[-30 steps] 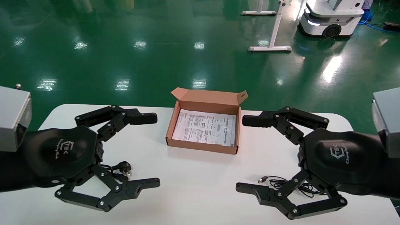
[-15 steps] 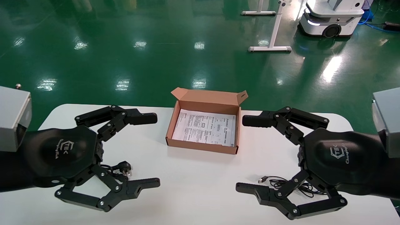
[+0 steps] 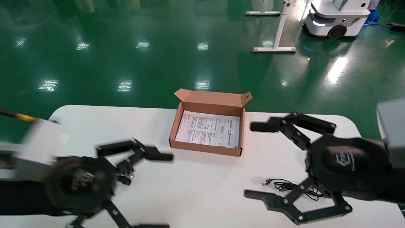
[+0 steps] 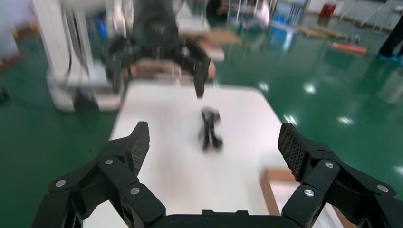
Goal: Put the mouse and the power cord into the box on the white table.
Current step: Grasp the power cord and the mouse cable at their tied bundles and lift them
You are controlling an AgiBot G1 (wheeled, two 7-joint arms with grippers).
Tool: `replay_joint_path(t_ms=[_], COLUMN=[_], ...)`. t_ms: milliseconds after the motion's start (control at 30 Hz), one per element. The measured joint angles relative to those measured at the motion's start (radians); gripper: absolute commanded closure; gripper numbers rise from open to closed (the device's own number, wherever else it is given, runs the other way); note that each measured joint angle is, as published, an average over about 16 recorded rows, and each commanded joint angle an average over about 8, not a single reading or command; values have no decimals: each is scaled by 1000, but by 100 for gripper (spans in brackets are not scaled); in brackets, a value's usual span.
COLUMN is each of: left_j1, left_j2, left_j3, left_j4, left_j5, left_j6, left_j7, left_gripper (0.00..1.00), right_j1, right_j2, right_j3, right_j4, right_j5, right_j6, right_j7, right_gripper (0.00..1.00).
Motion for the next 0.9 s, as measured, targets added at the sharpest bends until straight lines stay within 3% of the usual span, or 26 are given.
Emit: replay_joint_path(t_ms=[233, 500, 700, 900], left_j1=[-208, -438, -557, -618], left_j2=[55, 118, 170, 234], left_j3=[227, 505, 668, 774], left_j4=[89, 287, 472, 657], left_j5=[228, 451, 533, 563], left_j6=[30, 33, 30, 22], left_j7=[-23, 52, 152, 262], left_gripper=[0, 0, 0, 0], right_j1=[65, 184, 275, 348], right_j2=[14, -38, -106, -168], right_j3=[-78, -204, -273, -318], right_j4=[-109, -339, -532, -693], right_j5=[-182, -406, -533, -624], right_j6=[-36, -35, -14, 5], right_j7=[-190, -438, -590, -713], right_gripper=[0, 0, 0, 0])
